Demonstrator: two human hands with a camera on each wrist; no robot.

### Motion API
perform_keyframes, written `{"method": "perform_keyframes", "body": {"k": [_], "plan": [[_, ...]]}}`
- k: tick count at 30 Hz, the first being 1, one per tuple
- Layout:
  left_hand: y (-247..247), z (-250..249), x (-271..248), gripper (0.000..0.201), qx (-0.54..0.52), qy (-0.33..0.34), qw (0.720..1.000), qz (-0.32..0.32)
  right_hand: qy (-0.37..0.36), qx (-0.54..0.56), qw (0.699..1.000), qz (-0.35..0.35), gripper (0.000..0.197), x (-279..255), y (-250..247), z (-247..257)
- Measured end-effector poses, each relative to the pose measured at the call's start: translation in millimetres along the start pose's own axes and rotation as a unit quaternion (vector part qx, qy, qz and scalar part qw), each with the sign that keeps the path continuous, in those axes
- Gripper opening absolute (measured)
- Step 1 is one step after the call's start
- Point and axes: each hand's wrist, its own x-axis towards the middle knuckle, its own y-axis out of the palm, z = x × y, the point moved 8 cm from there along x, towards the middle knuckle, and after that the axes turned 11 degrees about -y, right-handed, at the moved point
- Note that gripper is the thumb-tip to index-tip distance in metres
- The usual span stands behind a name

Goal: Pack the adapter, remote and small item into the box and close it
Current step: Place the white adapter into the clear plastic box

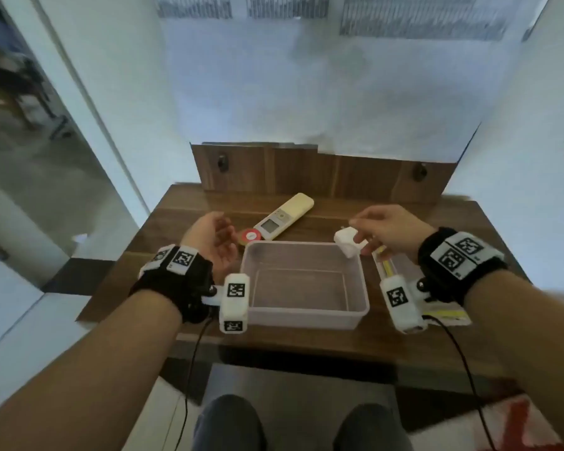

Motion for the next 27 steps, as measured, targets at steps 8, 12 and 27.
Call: {"method": "perform_keyframes", "body": {"k": [8, 12, 27], "plan": [[-9, 41, -18, 0.035, 0.152, 0.015, 0.988, 0.022, 0.009, -0.012, 0.999, -0.034, 0.023, -30, 25, -10], [-7, 46, -26, 0.024, 0.209, 0.075, 0.975, 0.017, -0.006, 0.031, 0.997, -0.066, 0.023, -28, 28, -13], [-63, 26, -28, 0.032, 0.209, 0.264, 0.941, -0.042, 0.014, -0.32, 0.947, -0.008, 0.06, 39, 19, -24]]}}
